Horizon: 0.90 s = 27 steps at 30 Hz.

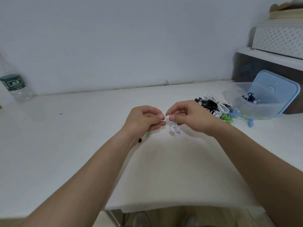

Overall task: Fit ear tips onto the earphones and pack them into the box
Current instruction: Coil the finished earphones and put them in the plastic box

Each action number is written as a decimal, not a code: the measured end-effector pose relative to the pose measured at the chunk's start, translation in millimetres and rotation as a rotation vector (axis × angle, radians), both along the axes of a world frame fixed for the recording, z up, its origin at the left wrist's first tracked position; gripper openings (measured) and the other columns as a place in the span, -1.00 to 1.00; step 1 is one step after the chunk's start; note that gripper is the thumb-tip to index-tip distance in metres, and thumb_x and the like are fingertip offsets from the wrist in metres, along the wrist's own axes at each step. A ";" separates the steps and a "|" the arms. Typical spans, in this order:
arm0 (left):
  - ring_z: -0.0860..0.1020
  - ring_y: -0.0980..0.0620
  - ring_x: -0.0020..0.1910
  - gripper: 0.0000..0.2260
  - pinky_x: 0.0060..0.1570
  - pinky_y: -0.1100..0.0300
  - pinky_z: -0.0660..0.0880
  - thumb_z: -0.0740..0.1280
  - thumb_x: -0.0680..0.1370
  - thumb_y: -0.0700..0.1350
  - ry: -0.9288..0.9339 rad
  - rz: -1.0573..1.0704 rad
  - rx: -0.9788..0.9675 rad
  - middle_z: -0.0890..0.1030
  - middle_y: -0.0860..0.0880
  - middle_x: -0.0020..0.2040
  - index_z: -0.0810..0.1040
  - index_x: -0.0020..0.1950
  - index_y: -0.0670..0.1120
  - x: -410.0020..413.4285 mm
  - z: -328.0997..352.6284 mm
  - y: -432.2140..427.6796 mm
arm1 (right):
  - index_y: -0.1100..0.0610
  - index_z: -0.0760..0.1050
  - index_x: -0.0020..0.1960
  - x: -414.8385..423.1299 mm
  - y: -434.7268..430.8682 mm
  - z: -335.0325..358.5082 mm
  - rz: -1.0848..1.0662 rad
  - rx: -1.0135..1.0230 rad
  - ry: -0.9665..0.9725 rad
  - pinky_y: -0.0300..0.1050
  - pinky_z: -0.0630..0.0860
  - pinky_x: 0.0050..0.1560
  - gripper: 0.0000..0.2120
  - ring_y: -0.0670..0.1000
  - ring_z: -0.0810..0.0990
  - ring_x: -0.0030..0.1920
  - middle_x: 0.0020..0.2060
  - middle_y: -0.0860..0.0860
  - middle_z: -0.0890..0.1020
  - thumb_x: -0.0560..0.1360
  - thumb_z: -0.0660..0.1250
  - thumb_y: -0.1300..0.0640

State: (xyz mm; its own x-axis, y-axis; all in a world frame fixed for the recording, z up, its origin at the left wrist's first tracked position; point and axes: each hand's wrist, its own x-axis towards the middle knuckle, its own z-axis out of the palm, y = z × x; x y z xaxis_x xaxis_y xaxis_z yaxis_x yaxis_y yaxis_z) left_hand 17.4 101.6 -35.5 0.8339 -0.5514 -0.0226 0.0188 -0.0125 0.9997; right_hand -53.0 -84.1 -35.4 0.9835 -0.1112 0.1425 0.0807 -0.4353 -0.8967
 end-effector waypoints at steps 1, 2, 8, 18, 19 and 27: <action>0.72 -0.03 -0.16 -0.94 -0.19 0.27 0.62 0.44 0.54 -0.29 -0.018 0.027 0.023 0.70 -0.15 -0.13 0.61 -0.01 -0.21 3.4 2.7 3.1 | 0.20 0.65 0.01 0.9 0.3 0.1 -0.018 -0.001 0.001 -0.27 0.53 -0.18 -0.93 -0.08 0.56 -0.24 -0.25 0.07 0.60 0.55 0.41 0.29; 0.71 0.01 -0.20 -0.94 -0.23 0.29 0.61 0.43 0.55 -0.28 -0.049 0.061 0.052 0.70 -0.14 -0.13 0.61 0.00 -0.19 7.8 5.0 7.5 | 0.20 0.64 0.01 1.9 1.0 0.3 -0.026 0.002 0.004 -0.28 0.52 -0.19 -0.93 -0.08 0.55 -0.25 -0.26 0.05 0.59 0.55 0.40 0.28; 0.58 0.18 -0.36 -0.88 -0.42 0.40 0.44 0.40 0.54 -0.28 -0.374 0.170 0.403 0.66 -0.03 -0.21 0.68 -0.06 -0.08 37.9 7.5 41.3 | 0.20 0.62 0.00 11.7 9.5 -1.7 0.030 0.083 0.105 -0.17 0.50 -0.07 -0.95 -0.02 0.59 -0.20 -0.22 0.09 0.68 0.57 0.38 0.27; 0.60 0.10 -0.24 -0.76 -0.24 0.31 0.45 0.29 0.53 -0.30 -0.532 0.068 0.720 0.66 0.06 -0.15 0.68 -0.09 0.00 56.6 11.8 69.2 | 0.22 0.60 0.00 37.2 19.1 -7.8 0.072 0.114 0.155 -0.16 0.34 -0.30 -0.88 -0.01 0.48 -0.43 -0.44 -0.03 0.54 0.58 0.28 0.32; 0.60 0.11 -0.25 -0.77 -0.23 0.31 0.46 0.31 0.53 -0.29 -0.541 0.058 0.731 0.66 0.06 -0.16 0.68 -0.10 0.00 57.6 11.7 69.8 | 0.21 0.61 -0.01 39.8 18.3 -9.3 0.074 0.149 0.151 -0.11 0.31 -0.26 -0.88 0.01 0.43 -0.43 -0.42 -0.03 0.53 0.58 0.29 0.31; 0.64 0.14 -0.38 -0.93 -0.32 0.28 0.50 0.51 0.42 -0.17 -0.519 0.057 0.796 0.69 0.08 -0.29 0.68 -0.24 -0.02 56.3 3.6 65.7 | 0.20 0.62 -0.01 45.2 15.8 -21.2 0.048 0.355 0.105 -0.17 0.30 -0.43 -0.89 0.04 0.36 -0.45 -0.28 0.08 0.59 0.58 0.32 0.32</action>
